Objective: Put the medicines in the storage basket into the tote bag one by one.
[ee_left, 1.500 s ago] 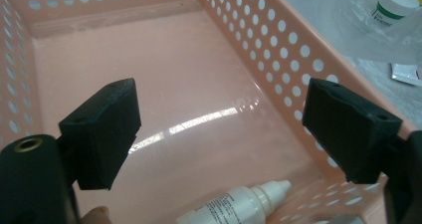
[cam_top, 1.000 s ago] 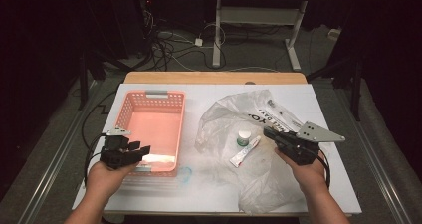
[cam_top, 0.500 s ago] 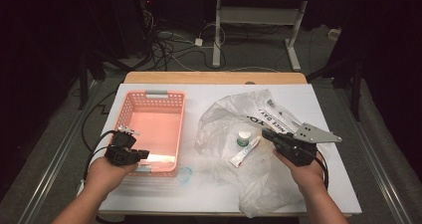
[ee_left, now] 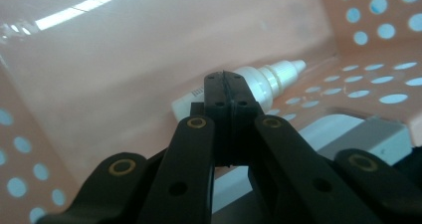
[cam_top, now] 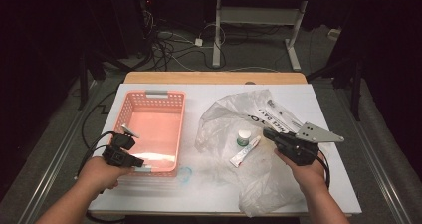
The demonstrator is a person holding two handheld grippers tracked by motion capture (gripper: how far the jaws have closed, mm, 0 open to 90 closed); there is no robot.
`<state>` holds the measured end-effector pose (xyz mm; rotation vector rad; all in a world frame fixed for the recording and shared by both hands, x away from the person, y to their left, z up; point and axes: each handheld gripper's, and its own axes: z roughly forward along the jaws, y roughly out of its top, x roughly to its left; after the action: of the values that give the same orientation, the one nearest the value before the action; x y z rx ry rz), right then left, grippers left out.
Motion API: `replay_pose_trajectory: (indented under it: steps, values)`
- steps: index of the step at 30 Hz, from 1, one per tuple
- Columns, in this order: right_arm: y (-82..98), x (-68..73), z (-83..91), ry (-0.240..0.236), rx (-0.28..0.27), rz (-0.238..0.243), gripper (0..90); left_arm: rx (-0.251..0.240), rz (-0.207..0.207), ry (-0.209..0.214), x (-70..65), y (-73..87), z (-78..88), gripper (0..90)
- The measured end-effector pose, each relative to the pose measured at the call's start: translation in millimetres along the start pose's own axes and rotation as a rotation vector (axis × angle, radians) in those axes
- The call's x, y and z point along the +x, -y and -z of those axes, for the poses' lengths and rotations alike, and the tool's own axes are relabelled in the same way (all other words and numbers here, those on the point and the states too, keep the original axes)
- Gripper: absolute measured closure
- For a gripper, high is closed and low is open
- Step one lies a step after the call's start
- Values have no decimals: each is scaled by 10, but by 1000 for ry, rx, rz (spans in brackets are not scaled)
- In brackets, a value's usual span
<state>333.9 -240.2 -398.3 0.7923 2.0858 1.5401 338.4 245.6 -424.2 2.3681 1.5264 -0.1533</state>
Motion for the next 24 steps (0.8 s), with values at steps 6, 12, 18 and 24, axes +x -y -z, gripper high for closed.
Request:
replay_pose_trajectory:
  steps: [6,12,18,24]
  values:
    - [-3,36,-19,-6,5,11,899,55,-23,16,2,-37,3,878]
    - [7,30,-34,-4,7,7,899,68,-42,17,-11,-44,-6,877]
    - [-2,39,-27,-4,5,9,899,16,-18,-24,4,-107,-12,877]
    - [-8,33,-10,-2,1,5,899,-79,-23,-98,-7,-239,-3,877]
